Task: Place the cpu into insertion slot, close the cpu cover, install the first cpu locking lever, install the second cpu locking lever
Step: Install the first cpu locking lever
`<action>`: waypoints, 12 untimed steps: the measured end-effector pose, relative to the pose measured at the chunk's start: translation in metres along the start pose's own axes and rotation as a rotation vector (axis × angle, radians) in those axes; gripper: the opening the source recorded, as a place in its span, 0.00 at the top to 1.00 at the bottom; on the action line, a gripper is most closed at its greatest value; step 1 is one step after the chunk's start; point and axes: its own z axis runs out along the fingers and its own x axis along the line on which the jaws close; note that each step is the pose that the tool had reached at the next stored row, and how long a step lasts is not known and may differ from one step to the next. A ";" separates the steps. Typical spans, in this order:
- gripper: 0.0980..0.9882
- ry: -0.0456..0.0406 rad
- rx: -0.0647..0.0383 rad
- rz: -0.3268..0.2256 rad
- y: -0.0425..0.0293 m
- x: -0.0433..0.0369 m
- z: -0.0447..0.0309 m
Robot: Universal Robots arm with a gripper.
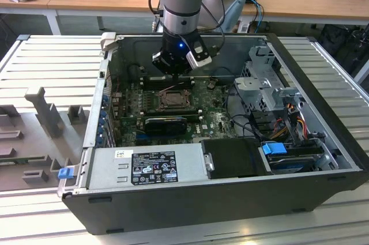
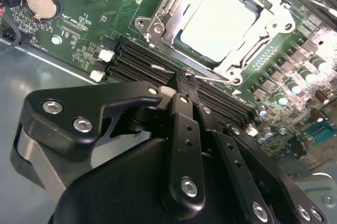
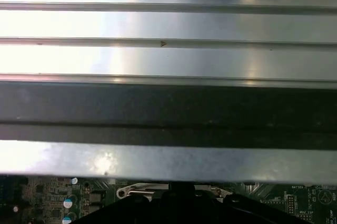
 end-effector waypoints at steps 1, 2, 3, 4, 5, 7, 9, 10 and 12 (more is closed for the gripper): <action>0.99 0.0000 0.000 0.000 -0.0001 -0.0002 0.0011; 0.99 0.0005 0.000 -0.004 -0.0001 -0.0012 0.0021; 0.99 0.0006 0.000 -0.006 -0.0002 -0.0019 0.0029; 0.99 0.0006 0.000 -0.006 -0.0003 -0.0028 0.0035; 0.99 0.0008 0.000 -0.006 -0.0005 -0.0056 0.0040; 0.99 0.0005 0.000 -0.006 -0.0004 -0.0085 0.0049; 0.99 0.0005 0.000 -0.006 -0.0002 -0.0092 0.0063; 0.99 0.0007 0.000 -0.006 -0.0002 -0.0096 0.0073; 0.99 0.0007 0.000 -0.007 -0.0002 -0.0099 0.0086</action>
